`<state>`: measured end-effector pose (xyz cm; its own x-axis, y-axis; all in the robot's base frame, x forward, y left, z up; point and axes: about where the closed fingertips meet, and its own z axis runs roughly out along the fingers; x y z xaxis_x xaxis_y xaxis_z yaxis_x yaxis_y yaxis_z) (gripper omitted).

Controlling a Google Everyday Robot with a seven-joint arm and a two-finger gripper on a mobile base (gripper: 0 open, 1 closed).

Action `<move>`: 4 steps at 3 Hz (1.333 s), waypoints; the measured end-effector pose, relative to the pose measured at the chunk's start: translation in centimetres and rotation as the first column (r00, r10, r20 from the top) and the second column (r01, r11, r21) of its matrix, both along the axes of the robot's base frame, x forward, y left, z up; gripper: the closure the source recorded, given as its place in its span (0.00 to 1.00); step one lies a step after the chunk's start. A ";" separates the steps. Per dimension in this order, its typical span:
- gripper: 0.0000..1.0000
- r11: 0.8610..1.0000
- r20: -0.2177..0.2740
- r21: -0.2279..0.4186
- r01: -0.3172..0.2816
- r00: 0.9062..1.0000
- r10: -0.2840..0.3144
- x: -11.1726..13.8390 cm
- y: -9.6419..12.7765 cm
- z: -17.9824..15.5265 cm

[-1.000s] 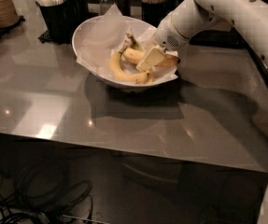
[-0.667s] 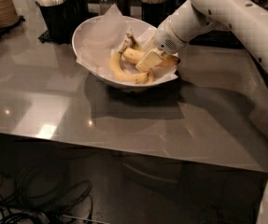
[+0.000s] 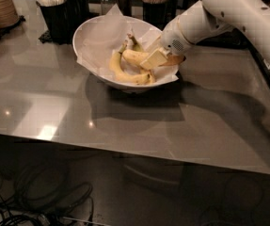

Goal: Pick banana from white bowl

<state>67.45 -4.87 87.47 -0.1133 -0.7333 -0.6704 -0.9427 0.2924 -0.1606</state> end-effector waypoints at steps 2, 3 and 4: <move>1.00 0.930 0.124 0.360 -0.075 0.992 0.033 -1.9 -2.0 8.6; 1.00 0.886 0.119 0.452 -0.105 0.991 0.058 -4.3 -2.8 11.2; 1.00 0.882 0.061 0.464 -0.089 0.996 0.068 -6.9 -3.2 11.5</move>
Offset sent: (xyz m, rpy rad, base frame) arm -0.0447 -0.0442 0.1576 0.6137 -0.1920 0.0957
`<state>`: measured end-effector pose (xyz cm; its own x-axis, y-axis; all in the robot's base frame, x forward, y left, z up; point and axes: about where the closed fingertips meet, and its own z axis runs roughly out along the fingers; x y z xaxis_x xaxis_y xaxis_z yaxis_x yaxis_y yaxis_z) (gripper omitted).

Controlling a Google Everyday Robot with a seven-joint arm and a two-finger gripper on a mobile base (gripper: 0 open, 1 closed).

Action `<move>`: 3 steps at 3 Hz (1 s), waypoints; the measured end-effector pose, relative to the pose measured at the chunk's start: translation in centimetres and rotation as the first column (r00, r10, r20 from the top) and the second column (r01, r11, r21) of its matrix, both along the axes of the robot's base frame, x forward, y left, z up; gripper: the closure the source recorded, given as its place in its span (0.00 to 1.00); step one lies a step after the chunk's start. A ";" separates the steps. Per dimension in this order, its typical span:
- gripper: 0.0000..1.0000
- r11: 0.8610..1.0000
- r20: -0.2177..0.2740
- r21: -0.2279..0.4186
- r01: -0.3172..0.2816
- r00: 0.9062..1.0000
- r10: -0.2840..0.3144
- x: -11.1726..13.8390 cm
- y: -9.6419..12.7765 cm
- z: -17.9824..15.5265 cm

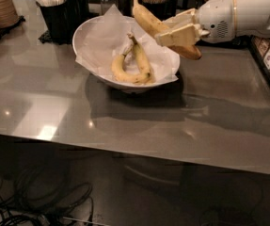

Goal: Pick banana from white bowl

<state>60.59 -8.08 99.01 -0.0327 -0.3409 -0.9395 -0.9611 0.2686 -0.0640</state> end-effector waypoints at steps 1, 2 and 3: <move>1.00 1.000 -0.067 0.003 0.017 0.998 -0.016 -2.8 -0.9 -0.3; 1.00 0.999 -0.128 0.001 0.033 0.991 -0.033 -5.5 -2.3 -0.2; 1.00 0.999 -0.130 0.000 0.035 0.991 -0.034 -5.6 -2.4 -0.2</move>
Offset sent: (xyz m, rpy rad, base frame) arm -0.0886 -0.0469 -0.0007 0.0029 0.2022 -0.0641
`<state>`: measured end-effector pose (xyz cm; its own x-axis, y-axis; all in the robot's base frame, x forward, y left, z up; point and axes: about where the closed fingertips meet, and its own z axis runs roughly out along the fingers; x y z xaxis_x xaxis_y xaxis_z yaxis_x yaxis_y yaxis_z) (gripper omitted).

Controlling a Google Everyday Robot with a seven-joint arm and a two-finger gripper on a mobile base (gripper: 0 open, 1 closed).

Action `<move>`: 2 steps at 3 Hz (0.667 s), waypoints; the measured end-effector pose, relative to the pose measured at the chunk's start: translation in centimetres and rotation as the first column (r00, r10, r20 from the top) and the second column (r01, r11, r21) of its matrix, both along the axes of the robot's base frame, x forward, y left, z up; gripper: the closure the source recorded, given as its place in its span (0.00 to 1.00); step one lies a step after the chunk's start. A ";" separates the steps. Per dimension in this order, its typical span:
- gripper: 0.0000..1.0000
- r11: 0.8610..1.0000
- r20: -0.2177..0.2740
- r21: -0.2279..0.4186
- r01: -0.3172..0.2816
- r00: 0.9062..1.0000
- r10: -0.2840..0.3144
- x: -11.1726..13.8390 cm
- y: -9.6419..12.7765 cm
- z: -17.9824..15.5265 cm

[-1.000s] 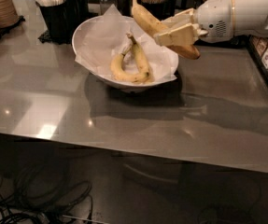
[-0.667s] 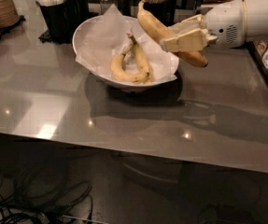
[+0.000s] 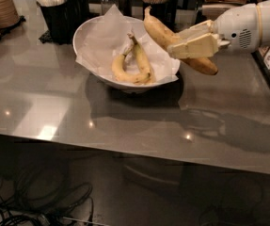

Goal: Pick banana from white bowl

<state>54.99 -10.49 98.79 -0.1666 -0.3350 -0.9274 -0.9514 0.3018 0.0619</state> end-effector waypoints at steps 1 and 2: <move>1.00 0.998 -0.032 0.018 -0.059 0.998 0.059 -1.9 1.2 -0.3; 1.00 0.997 -0.052 0.058 -0.059 0.997 0.062 -5.9 1.8 0.2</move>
Offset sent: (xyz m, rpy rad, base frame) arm -0.1247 -0.0014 -0.0178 0.0992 0.1374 0.0014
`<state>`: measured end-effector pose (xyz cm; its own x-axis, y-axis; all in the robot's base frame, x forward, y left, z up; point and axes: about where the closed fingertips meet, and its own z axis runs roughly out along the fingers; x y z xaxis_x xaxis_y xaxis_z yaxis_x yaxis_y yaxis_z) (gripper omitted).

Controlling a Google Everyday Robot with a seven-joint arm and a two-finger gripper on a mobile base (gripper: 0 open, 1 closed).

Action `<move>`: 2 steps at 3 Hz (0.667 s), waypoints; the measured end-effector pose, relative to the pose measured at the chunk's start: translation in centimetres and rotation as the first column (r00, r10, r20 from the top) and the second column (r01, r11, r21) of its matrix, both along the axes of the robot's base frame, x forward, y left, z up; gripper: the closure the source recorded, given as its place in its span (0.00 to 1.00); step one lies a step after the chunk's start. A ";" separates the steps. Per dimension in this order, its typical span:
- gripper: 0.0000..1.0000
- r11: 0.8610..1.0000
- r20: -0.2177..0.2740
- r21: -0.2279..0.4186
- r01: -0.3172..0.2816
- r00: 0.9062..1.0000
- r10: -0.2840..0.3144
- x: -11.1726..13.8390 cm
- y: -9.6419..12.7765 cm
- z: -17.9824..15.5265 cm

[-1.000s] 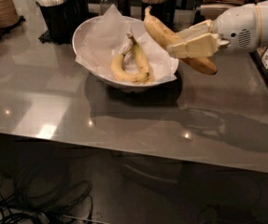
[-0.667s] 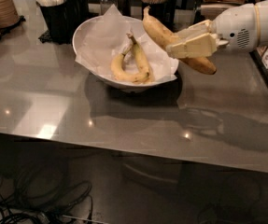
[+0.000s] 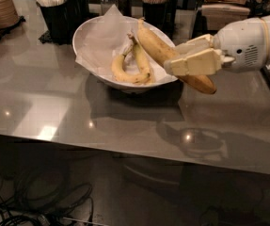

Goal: Pick banana from white bowl

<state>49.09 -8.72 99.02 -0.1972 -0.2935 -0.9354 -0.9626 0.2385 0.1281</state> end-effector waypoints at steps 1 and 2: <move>1.00 0.999 -0.013 0.022 0.041 0.999 -0.041 -4.3 -1.1 -0.1; 1.00 0.996 -0.015 0.023 0.088 0.996 -0.087 -7.2 -2.6 0.1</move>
Offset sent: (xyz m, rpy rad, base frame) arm -0.1047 -0.0509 0.0029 0.0301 0.0178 -0.1535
